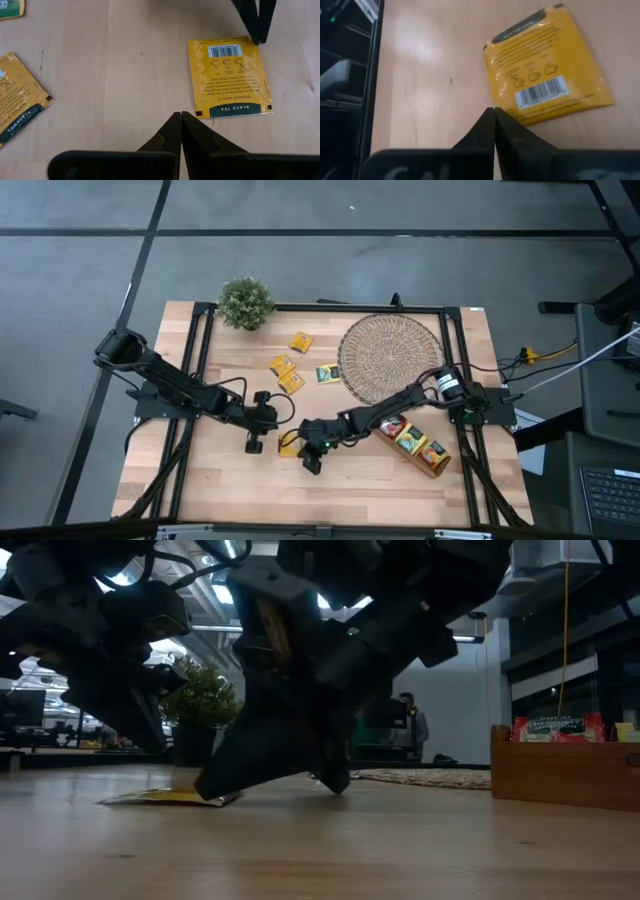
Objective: Pick & Place Tea
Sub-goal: Put the orange tea bag into the right slot of the wooden organizer
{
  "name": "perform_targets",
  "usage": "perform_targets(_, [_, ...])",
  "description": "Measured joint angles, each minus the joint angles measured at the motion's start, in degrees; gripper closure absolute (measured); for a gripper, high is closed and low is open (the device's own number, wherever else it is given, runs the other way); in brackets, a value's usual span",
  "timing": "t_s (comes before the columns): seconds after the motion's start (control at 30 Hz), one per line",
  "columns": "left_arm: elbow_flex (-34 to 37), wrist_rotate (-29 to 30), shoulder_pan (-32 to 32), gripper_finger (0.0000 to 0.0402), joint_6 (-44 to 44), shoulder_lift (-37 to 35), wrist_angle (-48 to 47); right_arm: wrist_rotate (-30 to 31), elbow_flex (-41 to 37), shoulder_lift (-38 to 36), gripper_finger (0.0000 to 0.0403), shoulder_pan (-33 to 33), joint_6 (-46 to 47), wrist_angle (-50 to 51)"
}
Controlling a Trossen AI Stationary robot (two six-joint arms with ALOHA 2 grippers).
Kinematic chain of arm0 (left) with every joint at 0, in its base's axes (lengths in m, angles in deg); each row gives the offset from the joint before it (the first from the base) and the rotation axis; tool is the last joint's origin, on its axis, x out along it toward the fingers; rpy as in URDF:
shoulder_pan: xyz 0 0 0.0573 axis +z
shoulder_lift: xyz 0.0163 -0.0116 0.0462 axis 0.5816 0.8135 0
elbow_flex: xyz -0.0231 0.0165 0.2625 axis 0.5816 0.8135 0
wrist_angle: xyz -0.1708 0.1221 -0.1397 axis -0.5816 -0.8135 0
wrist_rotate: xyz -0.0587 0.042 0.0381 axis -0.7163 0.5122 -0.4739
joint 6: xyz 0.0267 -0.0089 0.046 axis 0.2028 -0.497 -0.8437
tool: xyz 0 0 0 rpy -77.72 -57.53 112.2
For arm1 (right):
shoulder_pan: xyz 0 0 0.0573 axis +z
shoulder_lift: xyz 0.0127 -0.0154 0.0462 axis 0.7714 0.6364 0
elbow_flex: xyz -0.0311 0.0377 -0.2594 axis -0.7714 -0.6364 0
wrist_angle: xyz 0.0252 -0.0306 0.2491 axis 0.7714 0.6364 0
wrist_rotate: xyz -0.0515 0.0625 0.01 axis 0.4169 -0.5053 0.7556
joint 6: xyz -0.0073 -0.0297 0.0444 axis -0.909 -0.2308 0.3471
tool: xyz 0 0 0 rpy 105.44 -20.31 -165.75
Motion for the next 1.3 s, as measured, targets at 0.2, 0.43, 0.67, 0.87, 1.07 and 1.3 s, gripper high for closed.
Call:
perform_targets(0.2, [0.0, 0.01, 0.0, 0.0392, 2.46, 0.0, -0.04, 2.86, 0.11, 0.31, 0.0399, 0.09, 0.15, 1.88])
perform_targets(0.43, [0.0, 0.22, 0.0, 0.0391, 5.89, -0.01, -0.04, 5.33, 5.22, 0.58, 0.0399, 0.07, -2.39, 11.32])
perform_targets(0.67, [0.0, -0.4, 0.3, 0.0375, 15.03, -0.02, -0.04, 9.23, 10.8, 0.75, 0.0399, 0.0, -6.82, 23.01])
perform_targets(0.87, [0.0, -3.07, 2.6, 0.0342, 19.31, 0.63, -0.04, 9.26, 11.02, 0.77, 0.0399, 0.0, -7.84, 23.39])
perform_targets(1.07, [0.0, -9.85, 6.73, 0.0289, 21.59, 5.57, 2.46, 9.25, 11.02, 0.77, 0.0399, 0.0, -8.03, 23.36])
perform_targets(1.3, [-0.17, -14.43, 9.07, 0.0238, 17.29, 8.09, 6.8, 9.25, 11.02, 0.77, 0.0399, 0.0, -8.22, 23.32])
